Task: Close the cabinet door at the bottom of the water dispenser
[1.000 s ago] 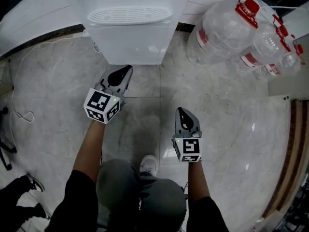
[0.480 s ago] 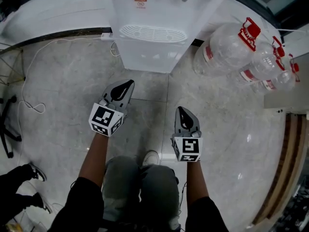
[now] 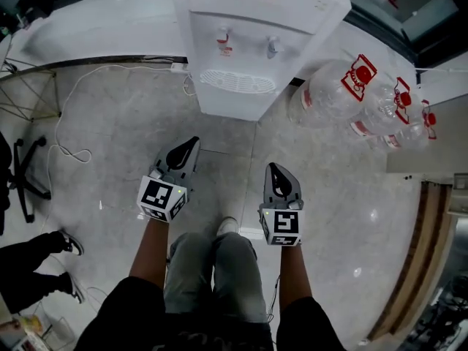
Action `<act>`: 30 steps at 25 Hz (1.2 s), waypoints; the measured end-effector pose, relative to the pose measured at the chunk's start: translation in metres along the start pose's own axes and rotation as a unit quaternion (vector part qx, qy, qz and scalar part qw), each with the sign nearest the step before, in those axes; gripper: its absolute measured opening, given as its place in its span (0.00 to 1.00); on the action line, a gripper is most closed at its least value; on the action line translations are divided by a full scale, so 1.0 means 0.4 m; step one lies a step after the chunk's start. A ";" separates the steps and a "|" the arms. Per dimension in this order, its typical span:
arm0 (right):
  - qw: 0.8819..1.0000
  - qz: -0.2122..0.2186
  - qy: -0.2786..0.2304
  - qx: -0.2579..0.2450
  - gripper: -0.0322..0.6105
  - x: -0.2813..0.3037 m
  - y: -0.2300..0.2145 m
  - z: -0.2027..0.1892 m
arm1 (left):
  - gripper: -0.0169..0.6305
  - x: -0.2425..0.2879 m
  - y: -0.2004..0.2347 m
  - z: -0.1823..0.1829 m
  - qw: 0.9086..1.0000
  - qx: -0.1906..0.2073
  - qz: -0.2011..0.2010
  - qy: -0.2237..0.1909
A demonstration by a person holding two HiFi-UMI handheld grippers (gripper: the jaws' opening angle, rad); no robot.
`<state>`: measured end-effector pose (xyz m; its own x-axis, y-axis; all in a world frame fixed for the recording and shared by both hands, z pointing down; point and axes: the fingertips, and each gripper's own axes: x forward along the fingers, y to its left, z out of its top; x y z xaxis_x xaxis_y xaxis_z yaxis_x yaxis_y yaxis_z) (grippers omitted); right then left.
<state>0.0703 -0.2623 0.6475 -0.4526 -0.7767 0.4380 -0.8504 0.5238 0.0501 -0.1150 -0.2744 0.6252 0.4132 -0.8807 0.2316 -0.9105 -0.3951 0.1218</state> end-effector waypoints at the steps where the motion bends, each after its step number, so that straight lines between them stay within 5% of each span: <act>1: 1.000 0.000 -0.001 0.003 0.07 -0.021 0.000 0.038 | 0.05 -0.022 -0.005 0.035 1.000 -0.003 0.005 0.001; 16: 0.999 -0.003 -0.026 0.022 0.07 -0.313 0.019 0.555 | 0.05 -0.319 -0.084 0.535 0.999 -0.012 0.048 0.016; 30: 0.998 -0.005 -0.070 -0.002 0.07 -0.546 0.149 0.880 | 0.05 -0.555 -0.117 0.897 0.997 -0.006 0.064 -0.051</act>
<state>0.0241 -0.1845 0.2390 -0.4777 -0.8229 0.3075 -0.8540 0.5171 0.0570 -0.1699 -0.1543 0.2217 0.2900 -0.9456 0.1475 -0.9549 -0.2757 0.1102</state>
